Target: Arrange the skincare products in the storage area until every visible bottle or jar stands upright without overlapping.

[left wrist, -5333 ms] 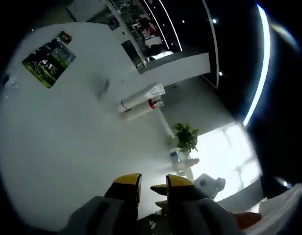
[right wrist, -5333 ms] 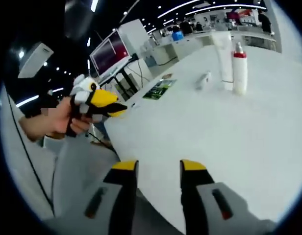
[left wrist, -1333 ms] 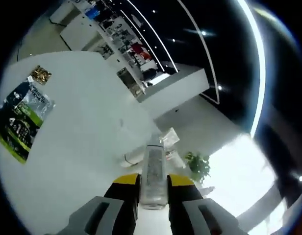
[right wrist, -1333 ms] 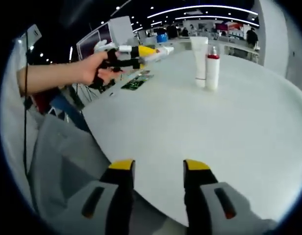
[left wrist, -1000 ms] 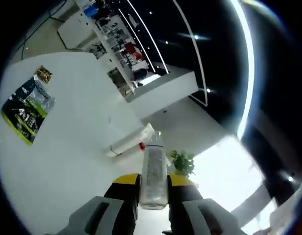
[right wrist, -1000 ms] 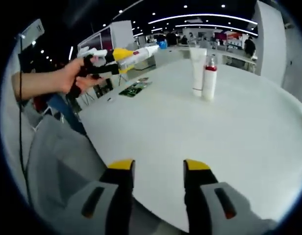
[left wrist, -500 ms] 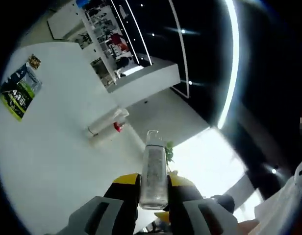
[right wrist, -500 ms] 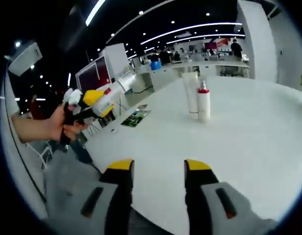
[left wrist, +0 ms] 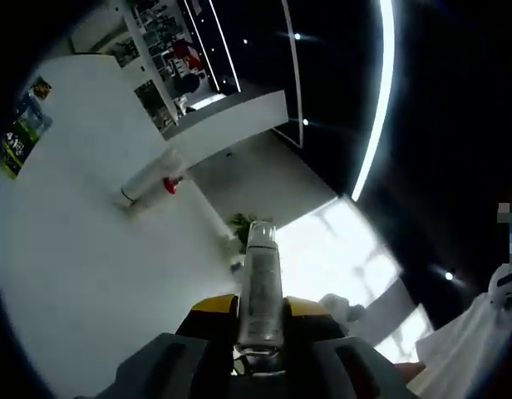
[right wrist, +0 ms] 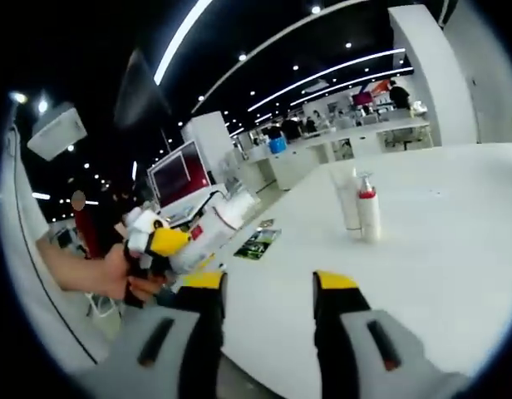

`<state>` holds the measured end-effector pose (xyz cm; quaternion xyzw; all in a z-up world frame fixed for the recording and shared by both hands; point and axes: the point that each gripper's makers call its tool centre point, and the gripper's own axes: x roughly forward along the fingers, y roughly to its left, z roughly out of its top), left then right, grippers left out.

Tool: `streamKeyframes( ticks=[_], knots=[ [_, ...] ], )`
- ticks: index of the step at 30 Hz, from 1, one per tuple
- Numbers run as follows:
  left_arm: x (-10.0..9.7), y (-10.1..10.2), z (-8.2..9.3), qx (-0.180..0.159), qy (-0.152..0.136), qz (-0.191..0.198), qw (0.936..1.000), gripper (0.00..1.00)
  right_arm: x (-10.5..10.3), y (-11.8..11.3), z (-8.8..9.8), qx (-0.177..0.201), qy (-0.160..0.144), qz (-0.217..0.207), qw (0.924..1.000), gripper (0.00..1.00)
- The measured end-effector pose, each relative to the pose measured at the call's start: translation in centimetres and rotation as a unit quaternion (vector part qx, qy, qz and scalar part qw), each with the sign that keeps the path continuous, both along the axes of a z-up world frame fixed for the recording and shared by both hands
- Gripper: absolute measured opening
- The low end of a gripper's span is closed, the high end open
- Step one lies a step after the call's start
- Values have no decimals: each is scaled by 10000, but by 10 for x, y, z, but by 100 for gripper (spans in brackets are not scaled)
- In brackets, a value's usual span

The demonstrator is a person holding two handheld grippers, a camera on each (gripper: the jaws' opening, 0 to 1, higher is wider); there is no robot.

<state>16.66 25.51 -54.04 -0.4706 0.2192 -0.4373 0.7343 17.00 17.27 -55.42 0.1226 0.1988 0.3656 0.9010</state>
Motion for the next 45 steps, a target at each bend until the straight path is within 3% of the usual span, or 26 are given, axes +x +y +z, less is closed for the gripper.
streamKeyframes(
  ticks=[9, 12, 17, 22, 24, 28, 32, 37, 41, 45],
  knots=[
    [-10, -5, -1, 45, -57, -123, 9999, 22, -2, 6, 17, 571, 74, 29, 9983, 44],
    [-14, -7, -3, 104, -121, -206, 9997, 22, -3, 14, 26, 945, 172, 134, 9953, 44],
    [-17, -9, -2, 107, -200, -280, 9994, 22, -7, 33, 33, 1425, 506, 377, 9878, 44],
    [-20, -11, 0, 153, -338, -365, 9986, 22, -6, 43, 35, 1654, 682, 390, 9831, 44],
    [-22, -13, 1, 145, -388, -420, 9983, 22, -4, 53, 33, 1891, 973, 359, 9765, 44],
    [-24, -15, 2, 141, -491, -496, 9975, 22, -4, 62, 35, 2154, 1175, 377, 9687, 38],
    [-28, -19, 7, 76, -580, -612, 9964, 22, -5, 69, 33, 2154, 1340, 485, 9661, 29],
    [-28, -20, 7, 23, -591, -659, 9961, 22, -4, 70, 36, 2185, 1356, 503, 9650, 27],
    [-30, -23, -2, 263, -635, -669, 9954, 23, -6, 72, 30, 1859, 1345, 581, 9716, 25],
    [-29, -23, -15, 572, -503, -610, 9952, 28, -9, 75, 23, 1154, 967, 739, 9858, 24]
  ],
)
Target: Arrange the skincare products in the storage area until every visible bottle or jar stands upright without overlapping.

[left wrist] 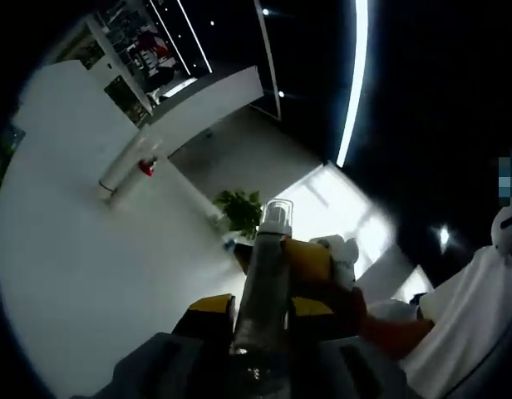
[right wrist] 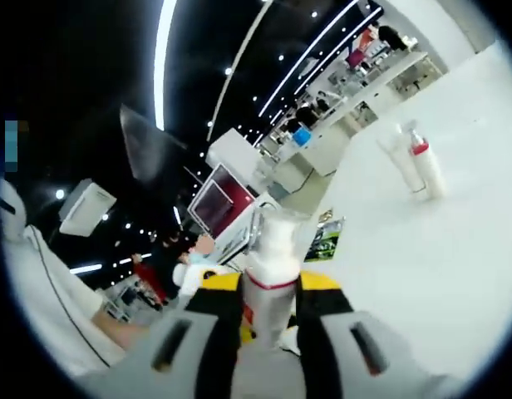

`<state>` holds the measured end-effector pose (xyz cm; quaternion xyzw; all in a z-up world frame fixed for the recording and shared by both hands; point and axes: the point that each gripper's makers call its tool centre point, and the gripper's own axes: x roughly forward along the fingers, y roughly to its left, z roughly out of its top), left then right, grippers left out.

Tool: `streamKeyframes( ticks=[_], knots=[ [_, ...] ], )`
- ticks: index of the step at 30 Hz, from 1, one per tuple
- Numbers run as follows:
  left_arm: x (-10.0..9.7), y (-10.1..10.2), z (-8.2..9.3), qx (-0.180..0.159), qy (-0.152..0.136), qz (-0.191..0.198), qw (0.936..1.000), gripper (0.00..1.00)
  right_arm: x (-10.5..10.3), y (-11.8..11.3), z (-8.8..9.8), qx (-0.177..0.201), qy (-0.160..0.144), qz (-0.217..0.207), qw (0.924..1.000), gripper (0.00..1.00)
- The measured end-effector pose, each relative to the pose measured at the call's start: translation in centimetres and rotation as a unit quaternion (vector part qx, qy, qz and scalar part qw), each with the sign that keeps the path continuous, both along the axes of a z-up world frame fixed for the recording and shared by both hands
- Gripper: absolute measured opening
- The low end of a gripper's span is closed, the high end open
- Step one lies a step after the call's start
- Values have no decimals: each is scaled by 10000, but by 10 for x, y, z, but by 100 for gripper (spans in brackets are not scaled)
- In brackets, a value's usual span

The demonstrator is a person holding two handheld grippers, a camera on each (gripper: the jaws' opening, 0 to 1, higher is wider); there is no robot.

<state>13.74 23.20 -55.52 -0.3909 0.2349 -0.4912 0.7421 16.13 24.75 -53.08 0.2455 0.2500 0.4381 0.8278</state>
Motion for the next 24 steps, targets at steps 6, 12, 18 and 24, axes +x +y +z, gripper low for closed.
streamKeyframes(
  ticks=[6, 12, 18, 24],
  knots=[
    [0, 8, 1, 82, -88, -42, 9999, 36, -2, 2, -5, -517, -380, 141, 9978, 24],
    [10, 23, 14, -43, -270, 157, 9995, 44, 4, -6, -14, -796, -507, 76, 9955, 24],
    [20, 27, 31, -87, -612, 214, 9979, 46, -10, 7, -18, -877, -549, 612, 9927, 24],
    [13, 12, 30, 289, -1035, -230, 9939, 41, -30, 24, -21, -946, -676, 1166, 9863, 24]
  ],
)
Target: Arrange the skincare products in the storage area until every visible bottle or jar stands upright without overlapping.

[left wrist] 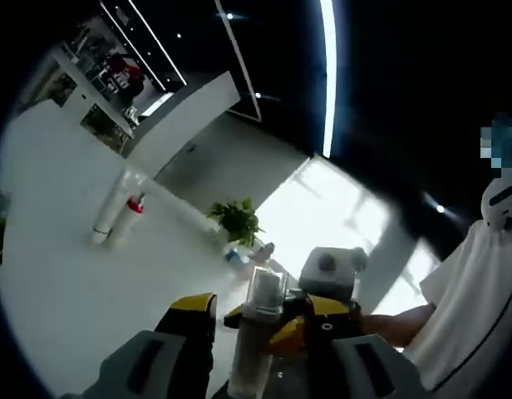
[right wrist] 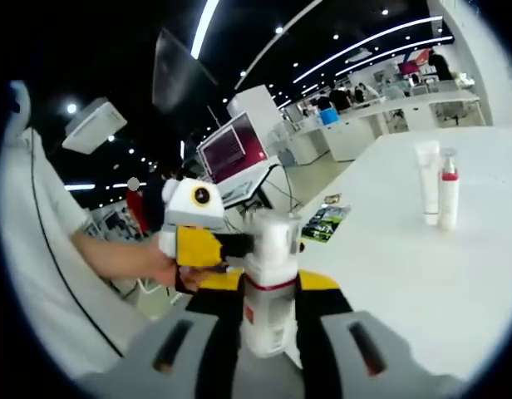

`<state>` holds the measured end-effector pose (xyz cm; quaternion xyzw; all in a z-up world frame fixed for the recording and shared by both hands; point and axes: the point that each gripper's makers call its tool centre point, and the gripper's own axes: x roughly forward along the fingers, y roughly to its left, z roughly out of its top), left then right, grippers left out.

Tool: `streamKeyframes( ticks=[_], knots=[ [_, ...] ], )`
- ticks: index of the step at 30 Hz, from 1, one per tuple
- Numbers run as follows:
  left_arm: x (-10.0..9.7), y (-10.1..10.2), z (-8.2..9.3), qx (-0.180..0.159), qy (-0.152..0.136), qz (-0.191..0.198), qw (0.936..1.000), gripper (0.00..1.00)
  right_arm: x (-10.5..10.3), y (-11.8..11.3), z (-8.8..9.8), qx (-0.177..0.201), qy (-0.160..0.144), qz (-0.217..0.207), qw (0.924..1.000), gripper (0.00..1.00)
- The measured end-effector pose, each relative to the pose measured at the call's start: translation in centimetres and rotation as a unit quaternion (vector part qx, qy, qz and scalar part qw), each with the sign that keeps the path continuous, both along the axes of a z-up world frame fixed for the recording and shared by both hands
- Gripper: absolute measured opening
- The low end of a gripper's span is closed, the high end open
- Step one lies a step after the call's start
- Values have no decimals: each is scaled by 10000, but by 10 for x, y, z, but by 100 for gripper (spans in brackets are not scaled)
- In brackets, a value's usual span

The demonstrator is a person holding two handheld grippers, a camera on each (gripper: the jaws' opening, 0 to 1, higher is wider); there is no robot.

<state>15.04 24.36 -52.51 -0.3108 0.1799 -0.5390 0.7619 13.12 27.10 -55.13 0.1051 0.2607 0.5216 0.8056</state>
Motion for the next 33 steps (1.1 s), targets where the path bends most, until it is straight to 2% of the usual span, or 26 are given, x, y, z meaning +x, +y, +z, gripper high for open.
streamKeyframes(
  ticks=[3, 4, 5, 12, 17, 22, 24, 26, 29, 33],
  knots=[
    [-7, -4, -4, 70, -33, -137, 9999, 24, -9, 5, -5, -173, -72, 238, 9995, 24],
    [-11, -5, -2, -14, -1, -268, 9996, 23, -7, 5, -7, -200, -76, 185, 9996, 24],
    [-10, -4, -4, 57, -104, -124, 9999, 23, -6, 3, -7, -167, -50, 203, 9996, 24],
    [-15, 1, -2, 40, -306, -130, 9994, 21, -13, 6, -4, -21, -13, 430, 9991, 25],
    [-8, 8, -2, 147, -545, 115, 9983, 20, -12, 1, -1, -69, -113, 458, 9989, 37],
    [-6, 14, -10, 710, -1131, 127, 9910, 20, -9, -15, 11, -191, -429, 525, 9975, 37],
    [-11, 11, -13, 806, -1195, -7, 9895, 20, -4, -17, 21, -161, -564, 542, 9968, 37],
    [-16, 7, -14, 904, -1360, -137, 9865, 20, -3, -17, 27, -324, -819, 747, 9933, 37],
    [-26, 0, -17, 1005, -1507, -400, 9826, 20, -9, -15, 26, -650, -949, 1155, 9866, 36],
    [-36, -9, -22, 1206, -1633, -658, 9770, 20, -20, -12, 17, -1258, -1160, 1904, 9667, 34]
  ],
)
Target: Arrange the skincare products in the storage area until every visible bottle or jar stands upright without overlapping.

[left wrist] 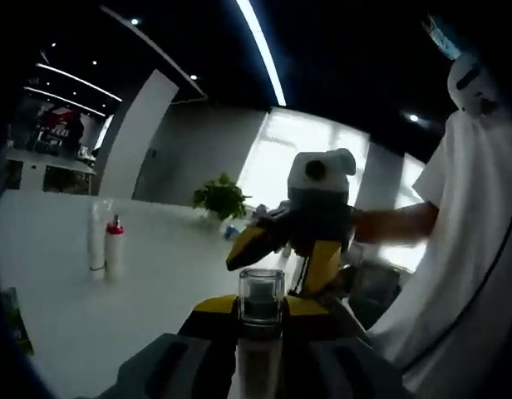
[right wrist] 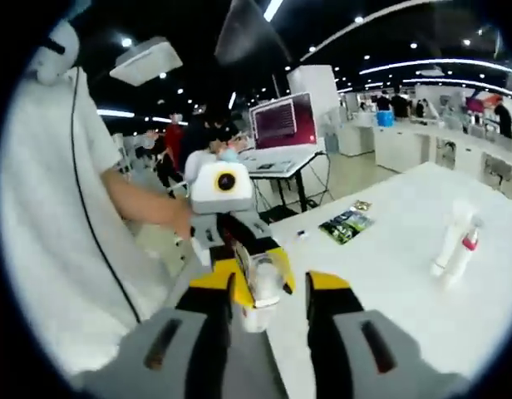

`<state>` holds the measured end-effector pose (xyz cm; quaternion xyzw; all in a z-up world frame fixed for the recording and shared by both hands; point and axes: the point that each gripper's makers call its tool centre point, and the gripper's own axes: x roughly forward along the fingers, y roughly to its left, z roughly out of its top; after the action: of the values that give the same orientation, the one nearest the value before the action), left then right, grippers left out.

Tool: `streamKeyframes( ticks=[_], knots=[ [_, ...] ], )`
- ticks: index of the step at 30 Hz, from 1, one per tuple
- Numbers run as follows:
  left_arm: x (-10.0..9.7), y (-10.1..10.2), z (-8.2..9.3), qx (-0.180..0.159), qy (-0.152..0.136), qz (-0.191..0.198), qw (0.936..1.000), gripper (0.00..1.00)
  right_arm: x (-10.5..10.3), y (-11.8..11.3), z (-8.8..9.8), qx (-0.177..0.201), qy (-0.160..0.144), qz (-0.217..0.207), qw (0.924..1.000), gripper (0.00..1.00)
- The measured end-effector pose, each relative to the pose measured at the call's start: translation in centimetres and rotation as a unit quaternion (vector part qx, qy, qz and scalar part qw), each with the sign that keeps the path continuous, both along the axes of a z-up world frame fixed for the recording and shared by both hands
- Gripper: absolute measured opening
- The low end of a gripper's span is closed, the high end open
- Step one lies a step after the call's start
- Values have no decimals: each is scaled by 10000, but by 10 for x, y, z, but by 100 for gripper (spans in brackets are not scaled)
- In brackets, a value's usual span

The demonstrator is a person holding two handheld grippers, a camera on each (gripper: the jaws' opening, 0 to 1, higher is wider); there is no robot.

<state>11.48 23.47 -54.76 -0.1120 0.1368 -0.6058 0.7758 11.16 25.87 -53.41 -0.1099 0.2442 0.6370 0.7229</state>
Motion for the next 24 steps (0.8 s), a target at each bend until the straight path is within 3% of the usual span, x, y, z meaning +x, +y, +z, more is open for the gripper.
streamKeyframes(
  ticks=[7, 14, 21, 24],
  knots=[
    [-15, -7, -13, 495, -210, -300, 9981, 20, -15, -1, -15, -736, 73, 943, 9928, 25],
    [-25, -11, -22, 912, -387, -526, 9937, 20, -27, -2, -26, -1364, 196, 1690, 9759, 22],
    [-26, -7, -23, 992, -429, -482, 9930, 20, -28, 1, -28, -1590, 168, 1900, 9687, 19],
    [-23, -5, -26, 987, -401, -412, 9935, 21, -26, 1, -30, -1813, -59, 2065, 9615, 18]
  ],
)
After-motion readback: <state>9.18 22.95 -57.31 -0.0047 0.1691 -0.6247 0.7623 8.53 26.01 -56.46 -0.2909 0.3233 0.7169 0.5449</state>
